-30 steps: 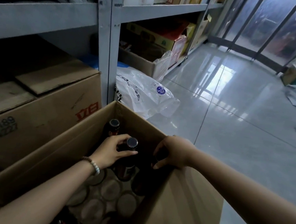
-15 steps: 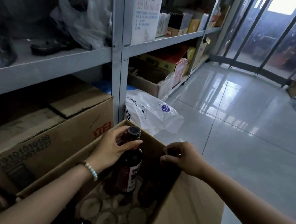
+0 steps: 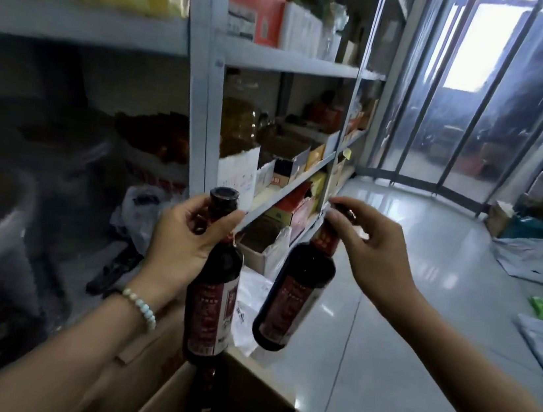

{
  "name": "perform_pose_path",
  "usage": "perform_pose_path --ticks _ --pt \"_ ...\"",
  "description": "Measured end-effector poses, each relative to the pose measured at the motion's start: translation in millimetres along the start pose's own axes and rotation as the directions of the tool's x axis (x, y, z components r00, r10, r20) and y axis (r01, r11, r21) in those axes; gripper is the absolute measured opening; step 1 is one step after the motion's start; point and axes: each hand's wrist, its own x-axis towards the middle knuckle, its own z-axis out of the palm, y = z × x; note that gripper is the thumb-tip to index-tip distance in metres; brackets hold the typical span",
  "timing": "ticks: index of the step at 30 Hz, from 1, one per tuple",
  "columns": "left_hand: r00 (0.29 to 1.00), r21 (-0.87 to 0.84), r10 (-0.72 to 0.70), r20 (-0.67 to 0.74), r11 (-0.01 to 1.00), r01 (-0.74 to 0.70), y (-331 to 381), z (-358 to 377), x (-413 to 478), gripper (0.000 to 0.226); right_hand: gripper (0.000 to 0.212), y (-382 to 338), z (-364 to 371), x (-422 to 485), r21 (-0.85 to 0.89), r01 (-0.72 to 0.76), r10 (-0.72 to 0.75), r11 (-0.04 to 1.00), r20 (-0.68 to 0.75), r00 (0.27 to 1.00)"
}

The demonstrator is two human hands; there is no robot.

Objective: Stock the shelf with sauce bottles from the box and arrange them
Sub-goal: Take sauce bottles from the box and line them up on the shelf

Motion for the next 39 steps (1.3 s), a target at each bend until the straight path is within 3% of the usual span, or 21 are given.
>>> perform_pose_path --ticks 10,18,21,24,29,39 --pt "0.99 0.036 0.14 -0.017 0.99 -0.139 325.5 20.4 141.0 0.012 0.014 -278.9 -115.1 165.7 0.11 0.122 -0.108 0.986 -0.12 0.987" --pt "0.955 0.106 0.284 -0.079 0.955 -0.275 576.8 2.7 226.6 0.042 0.009 -479.2 -174.9 286.4 0.156 0.332 -0.303 0.93 -0.184 0.935" --pt "0.937 0.134 0.324 -0.133 0.942 -0.307 646.7 -11.5 240.3 0.036 0.011 -533.8 -178.4 319.6 0.232 0.386 -0.343 0.893 -0.205 0.917" --pt "0.913 0.127 0.334 -0.236 0.942 -0.312 705.9 -31.0 243.8 0.024 0.008 -585.0 -173.5 342.8 0.317 0.441 -0.384 0.84 -0.228 0.895" --pt "0.877 0.225 0.359 -0.319 0.928 -0.298 780.9 -78.9 233.0 0.029 0.01 -662.8 -150.2 359.8 0.472 0.475 -0.435 0.743 -0.199 0.878" --pt "0.766 0.45 0.431 -0.477 0.868 -0.208 845.4 -197.4 181.6 0.027 0.009 -768.9 -46.7 359.0 0.719 0.403 -0.461 0.566 -0.13 0.878"
